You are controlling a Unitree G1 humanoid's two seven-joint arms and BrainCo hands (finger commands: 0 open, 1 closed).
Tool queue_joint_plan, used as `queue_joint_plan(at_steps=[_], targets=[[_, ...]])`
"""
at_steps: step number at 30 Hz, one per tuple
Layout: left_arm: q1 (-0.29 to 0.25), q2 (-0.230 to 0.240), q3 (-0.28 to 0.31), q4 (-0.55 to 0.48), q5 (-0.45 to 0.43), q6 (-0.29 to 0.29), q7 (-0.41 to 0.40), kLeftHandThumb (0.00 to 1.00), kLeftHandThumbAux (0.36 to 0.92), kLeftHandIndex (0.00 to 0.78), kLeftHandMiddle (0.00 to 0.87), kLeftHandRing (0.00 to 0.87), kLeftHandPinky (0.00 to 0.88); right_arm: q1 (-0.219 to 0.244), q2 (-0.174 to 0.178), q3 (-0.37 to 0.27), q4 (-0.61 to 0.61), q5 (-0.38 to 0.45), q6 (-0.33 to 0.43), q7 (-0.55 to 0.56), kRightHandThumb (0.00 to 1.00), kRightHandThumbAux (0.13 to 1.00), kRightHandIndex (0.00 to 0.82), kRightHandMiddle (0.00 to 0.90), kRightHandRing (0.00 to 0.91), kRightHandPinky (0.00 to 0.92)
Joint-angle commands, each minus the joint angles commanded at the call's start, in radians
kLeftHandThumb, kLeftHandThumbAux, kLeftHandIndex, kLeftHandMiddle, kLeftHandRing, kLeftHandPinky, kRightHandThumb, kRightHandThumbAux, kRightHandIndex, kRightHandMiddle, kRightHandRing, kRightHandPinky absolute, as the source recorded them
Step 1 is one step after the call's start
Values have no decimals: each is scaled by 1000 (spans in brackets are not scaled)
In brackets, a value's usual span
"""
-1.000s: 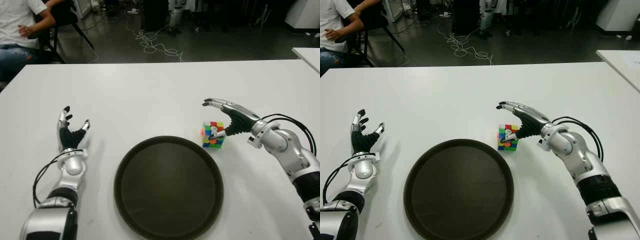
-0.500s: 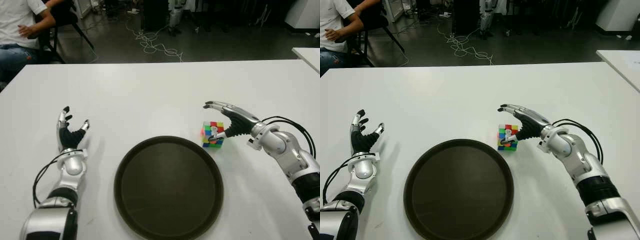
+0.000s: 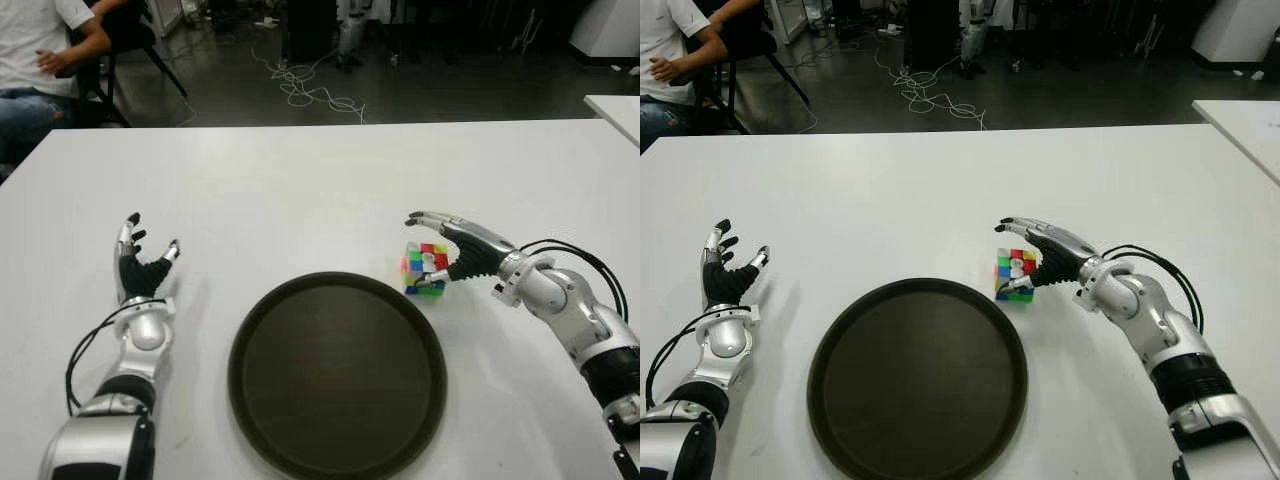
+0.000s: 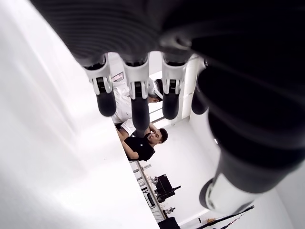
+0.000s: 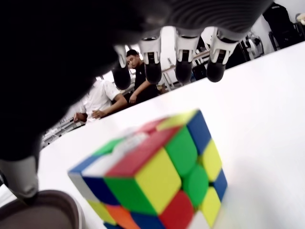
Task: Pick up the Rubik's Cube and put it in the plate
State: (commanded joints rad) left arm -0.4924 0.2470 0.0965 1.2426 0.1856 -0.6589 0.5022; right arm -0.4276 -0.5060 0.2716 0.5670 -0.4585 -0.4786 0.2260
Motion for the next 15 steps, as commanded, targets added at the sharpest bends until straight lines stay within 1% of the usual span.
queue_joint_plan(at_steps=[4,6,8,9,15], targets=[[0,-1,2,0,-2,0,-1,0,795,79,117,120,111,-5,4,2,26,-5,-17,-11,0,525,0,0,0,0],[-1,-1,2,0,-2,0,-1,0,795,81,121,125,122,-6,8,-3,36,18,-34,2,0,518,0,0,0,0],[0,0,1,0,0,-2,-2,0,790,84,127,137,149,-5,19,-16,53,66,-61,30,0,513,0,0,0,0],[1,0,0,0,1,-5,-3,0,787,85,128,141,159,-6,22,-18,62,73,-69,27,0,513,0,0,0,0],[2,2,-4,-1,6,-17,-3,0,794,95,135,144,146,-13,24,-15,86,62,-84,2,0,540,0,0,0,0]])
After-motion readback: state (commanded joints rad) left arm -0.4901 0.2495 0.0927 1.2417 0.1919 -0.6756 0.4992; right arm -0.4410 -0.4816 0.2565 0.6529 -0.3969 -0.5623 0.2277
